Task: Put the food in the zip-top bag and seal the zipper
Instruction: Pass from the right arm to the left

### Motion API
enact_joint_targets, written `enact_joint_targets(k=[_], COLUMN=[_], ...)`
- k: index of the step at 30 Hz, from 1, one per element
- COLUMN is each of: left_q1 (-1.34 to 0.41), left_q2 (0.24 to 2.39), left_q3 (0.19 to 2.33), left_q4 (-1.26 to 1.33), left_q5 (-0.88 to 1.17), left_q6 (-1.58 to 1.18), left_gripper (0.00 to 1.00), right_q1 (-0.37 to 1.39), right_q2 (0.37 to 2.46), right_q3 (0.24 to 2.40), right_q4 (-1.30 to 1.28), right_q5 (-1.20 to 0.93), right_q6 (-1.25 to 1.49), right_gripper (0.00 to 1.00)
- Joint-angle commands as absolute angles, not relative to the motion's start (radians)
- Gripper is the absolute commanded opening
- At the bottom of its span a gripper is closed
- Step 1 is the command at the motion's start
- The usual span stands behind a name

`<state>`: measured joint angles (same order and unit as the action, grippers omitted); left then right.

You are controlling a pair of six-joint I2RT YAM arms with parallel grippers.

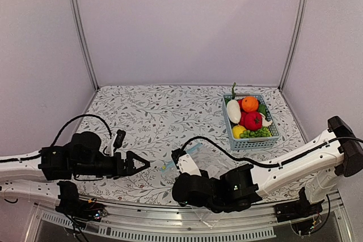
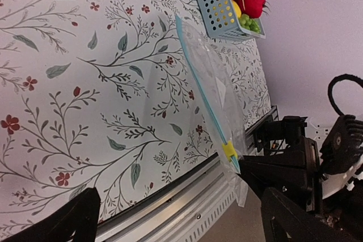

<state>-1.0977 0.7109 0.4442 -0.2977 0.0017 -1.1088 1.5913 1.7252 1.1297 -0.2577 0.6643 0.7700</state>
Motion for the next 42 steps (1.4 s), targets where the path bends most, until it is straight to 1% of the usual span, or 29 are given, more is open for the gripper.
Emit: enact_joint_targets(k=[1,4,8,11,15,21,24,28,34,42], left_q1=[-1.164,-1.196,-1.221,-1.227,-1.23,-1.232,-1.233,-1.233,-1.233,-1.233], left_q2=[0.758,0.806,0.858,0.867,0.858,0.86,0.866,0.865,0.872,0.902], left_q3=[0.455,0.445,0.47,0.468,0.454,0.443,0.445,0.442,0.438,0.449], left_q4=[-0.146,-0.055,-0.036,-0.02,0.031,0.047,0.047,0.044,0.042,0.017], left_q5=[-0.061,-0.066,-0.084,-0.1,-0.112,-0.105,-0.103,-0.11,-0.114,-0.112], left_q6=[-1.142,-1.161,-1.161,-1.173,-1.189,-1.207,-1.209,-1.213,-1.222,-1.231], left_gripper=[0.96,0.85,0.71,0.6,0.48,0.43,0.37,0.26,0.17,0.18], right_q1=[1.592,1.592,1.591,1.591,1.591,1.591,1.592,1.591,1.591,1.591], right_q2=[1.726,1.726,1.726,1.726,1.731,1.745,1.753,1.761,1.763,1.775], right_q3=[1.168,1.176,1.181,1.184,1.191,1.212,1.221,1.226,1.229,1.245], right_q4=[-0.239,-0.238,-0.241,-0.239,-0.243,-0.258,-0.263,-0.268,-0.273,-0.283], right_q5=[0.711,0.713,0.713,0.712,0.709,0.709,0.706,0.704,0.705,0.701], right_q6=[0.793,0.795,0.796,0.792,0.785,0.776,0.772,0.77,0.769,0.761], right_gripper=[0.0,0.0,0.0,0.0,0.0,0.0,0.0,0.0,0.0,0.0])
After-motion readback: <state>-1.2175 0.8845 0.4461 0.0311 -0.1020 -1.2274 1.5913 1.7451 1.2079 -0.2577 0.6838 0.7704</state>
